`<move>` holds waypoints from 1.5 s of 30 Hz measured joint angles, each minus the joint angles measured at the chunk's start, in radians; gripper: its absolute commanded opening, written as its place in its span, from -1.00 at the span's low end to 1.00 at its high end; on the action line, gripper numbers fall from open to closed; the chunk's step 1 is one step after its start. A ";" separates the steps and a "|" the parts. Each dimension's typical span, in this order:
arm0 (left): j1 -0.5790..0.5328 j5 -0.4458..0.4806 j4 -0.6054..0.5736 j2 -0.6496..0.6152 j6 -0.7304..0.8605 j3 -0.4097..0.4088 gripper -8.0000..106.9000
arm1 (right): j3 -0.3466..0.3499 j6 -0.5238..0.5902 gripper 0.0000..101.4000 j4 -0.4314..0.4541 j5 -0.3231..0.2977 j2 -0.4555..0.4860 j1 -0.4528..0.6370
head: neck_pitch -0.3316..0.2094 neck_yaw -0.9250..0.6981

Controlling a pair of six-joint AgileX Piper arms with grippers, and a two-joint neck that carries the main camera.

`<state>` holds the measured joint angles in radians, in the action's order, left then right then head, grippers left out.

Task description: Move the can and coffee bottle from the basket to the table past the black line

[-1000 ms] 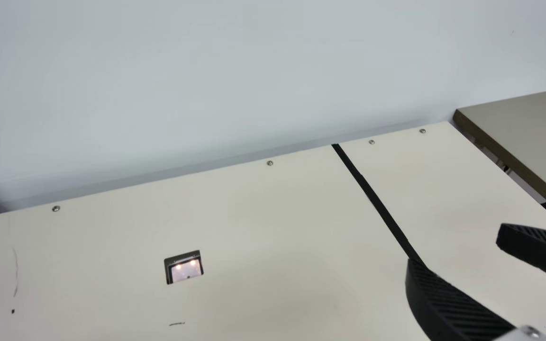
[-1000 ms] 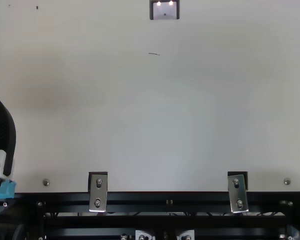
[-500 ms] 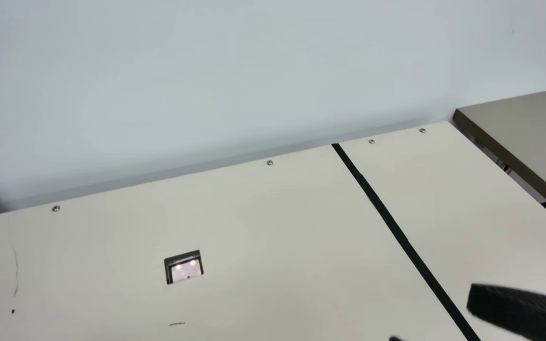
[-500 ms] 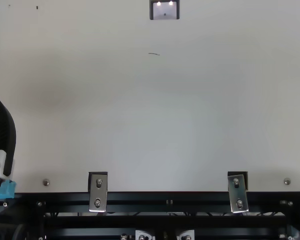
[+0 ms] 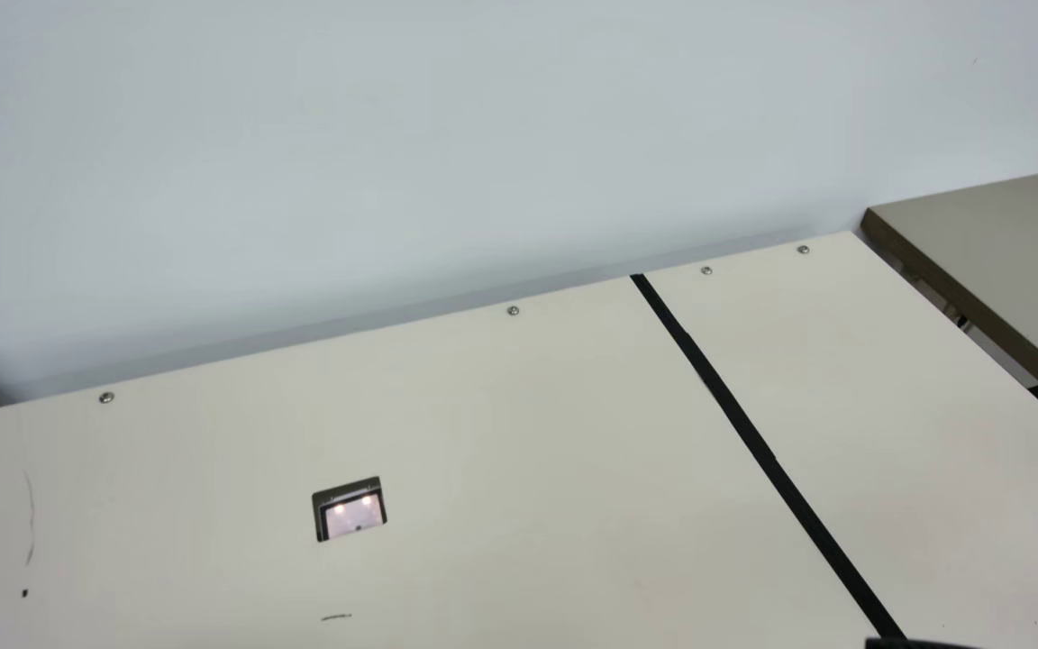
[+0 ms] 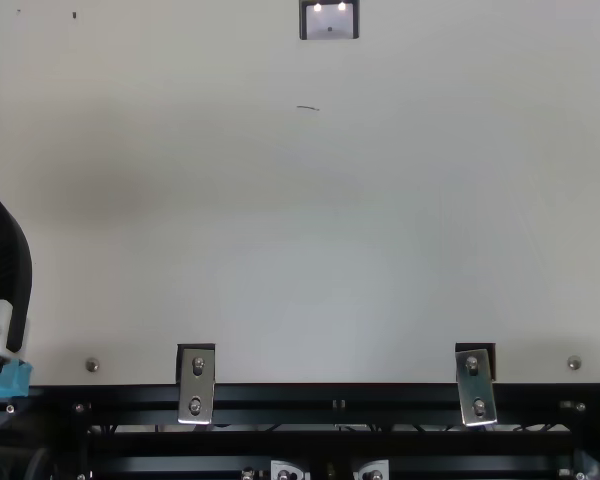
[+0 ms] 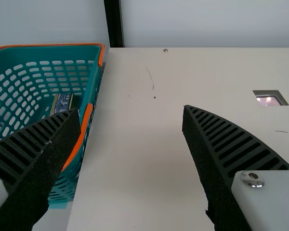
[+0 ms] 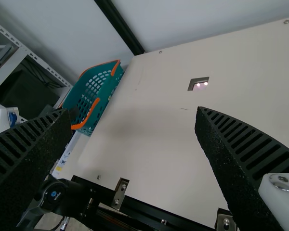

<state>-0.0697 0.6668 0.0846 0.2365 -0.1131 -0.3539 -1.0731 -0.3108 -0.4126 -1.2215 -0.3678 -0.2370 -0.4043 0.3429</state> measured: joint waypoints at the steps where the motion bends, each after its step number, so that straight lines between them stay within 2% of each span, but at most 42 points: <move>1: 0.000 0.000 0.000 0.000 0.000 0.000 0.71 | 0.000 0.000 1.00 0.002 0.000 0.000 0.000 | 0.000 0.000; 21: 0.000 0.000 0.000 0.000 0.000 0.000 0.71 | 0.000 0.000 1.00 0.002 0.000 0.000 0.000 | 0.010 -0.015; 25: 0.000 0.000 0.000 0.000 0.000 0.000 0.71 | 0.000 0.000 1.00 0.002 0.000 0.000 0.000 | 0.036 -0.087; 32: 0.000 0.000 0.000 0.000 0.000 0.000 0.71 | 0.000 0.000 1.00 0.002 0.000 0.000 0.000 | 0.046 -0.271; 36: 0.000 0.000 0.000 0.000 0.000 0.000 0.71 | 0.000 0.000 1.00 0.002 0.000 0.000 0.000 | 0.041 -0.394; 42: 0.000 0.000 0.000 0.000 0.000 0.000 0.71 | 0.000 0.000 1.00 0.002 0.000 0.000 0.000 | 0.000 -0.568; 45: 0.000 0.000 0.000 0.000 0.000 0.000 0.71 | 0.000 0.000 1.00 0.002 0.000 0.000 0.000 | 0.005 -0.645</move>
<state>-0.0697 0.6668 0.0846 0.2365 -0.1131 -0.3539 -1.0731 -0.3108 -0.4111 -1.2215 -0.3678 -0.2370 -0.3992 -0.3020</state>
